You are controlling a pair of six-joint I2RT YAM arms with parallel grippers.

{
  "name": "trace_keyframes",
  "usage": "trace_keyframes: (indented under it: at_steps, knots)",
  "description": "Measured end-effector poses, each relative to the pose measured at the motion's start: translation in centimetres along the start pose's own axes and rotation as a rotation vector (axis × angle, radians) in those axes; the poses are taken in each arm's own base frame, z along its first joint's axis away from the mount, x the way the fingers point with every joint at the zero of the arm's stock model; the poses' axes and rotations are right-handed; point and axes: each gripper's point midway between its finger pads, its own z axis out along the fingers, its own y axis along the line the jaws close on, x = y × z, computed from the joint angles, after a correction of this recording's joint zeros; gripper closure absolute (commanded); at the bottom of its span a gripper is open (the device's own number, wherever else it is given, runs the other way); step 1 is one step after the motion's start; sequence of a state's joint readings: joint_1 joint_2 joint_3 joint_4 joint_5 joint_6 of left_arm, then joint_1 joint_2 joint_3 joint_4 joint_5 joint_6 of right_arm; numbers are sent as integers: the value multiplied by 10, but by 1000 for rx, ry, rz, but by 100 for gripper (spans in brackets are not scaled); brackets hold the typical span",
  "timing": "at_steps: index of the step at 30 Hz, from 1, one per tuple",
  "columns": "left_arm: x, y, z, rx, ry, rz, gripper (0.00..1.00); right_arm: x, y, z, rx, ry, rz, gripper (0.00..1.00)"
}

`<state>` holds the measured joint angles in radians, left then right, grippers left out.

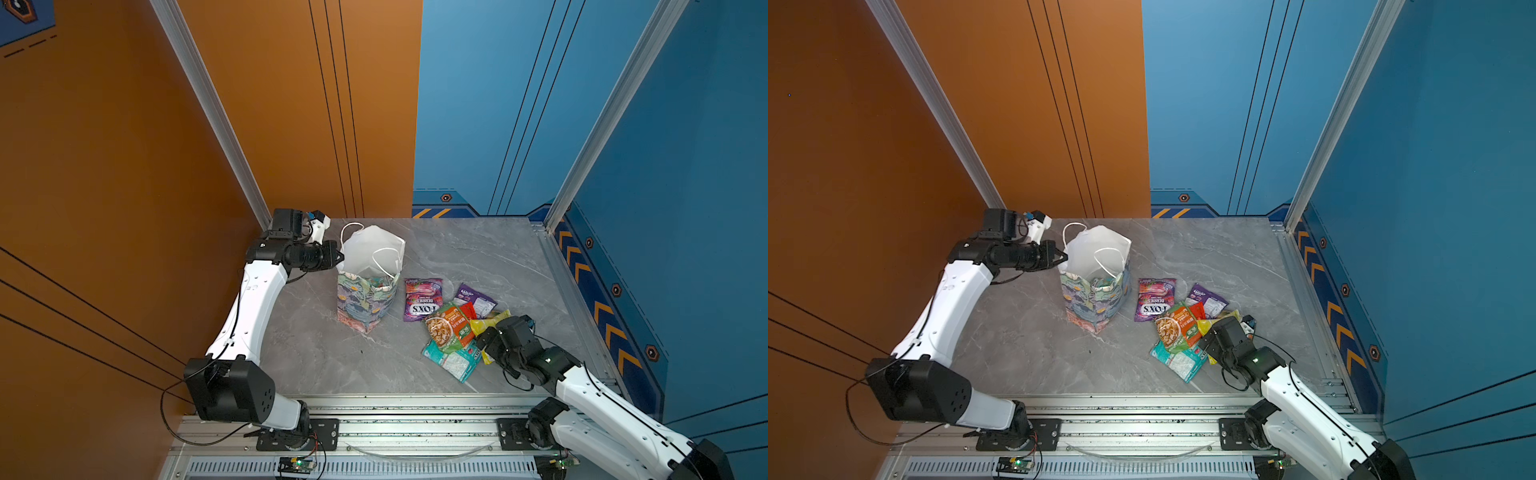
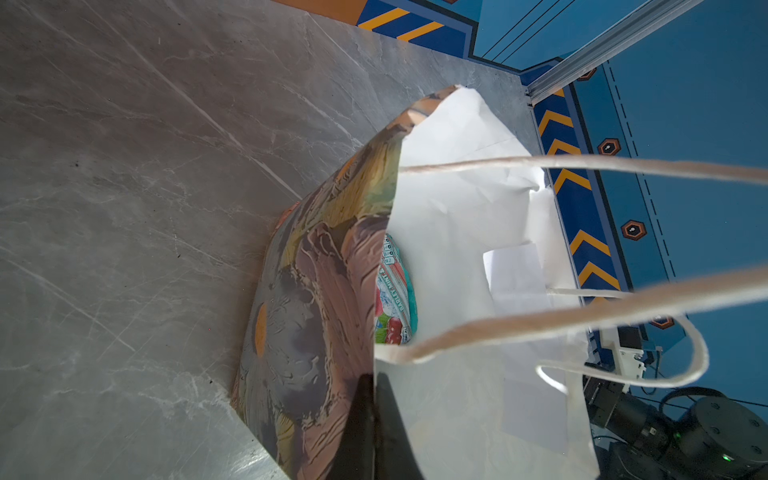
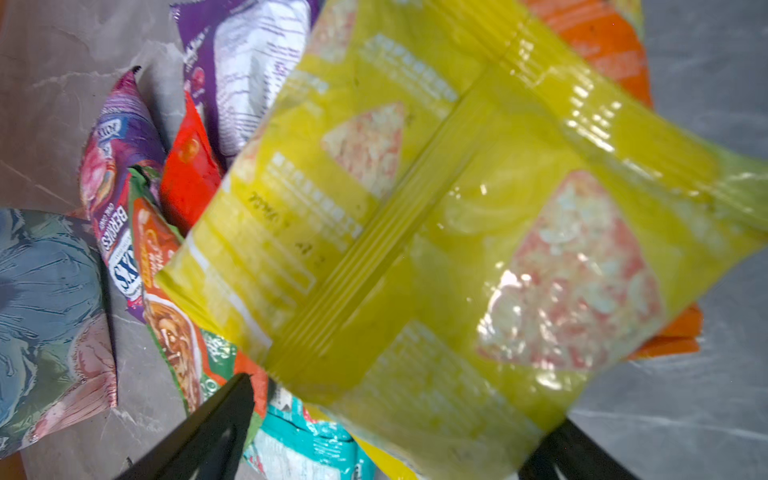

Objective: Place the snacks into the paper bag
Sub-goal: 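Grasp the yellow packet with the right gripper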

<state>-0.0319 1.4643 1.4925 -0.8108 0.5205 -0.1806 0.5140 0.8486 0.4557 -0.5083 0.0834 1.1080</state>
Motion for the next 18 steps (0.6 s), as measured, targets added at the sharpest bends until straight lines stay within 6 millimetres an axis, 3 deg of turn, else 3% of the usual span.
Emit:
trace_keyframes:
  at_steps: [14,18]
  knots:
    - [0,0,0,0,0,0,100,-39,80,16,-23,-6,-227,12]
    - [0,0,0,0,0,0,100,-46,103,11,-80,6,-260,15]
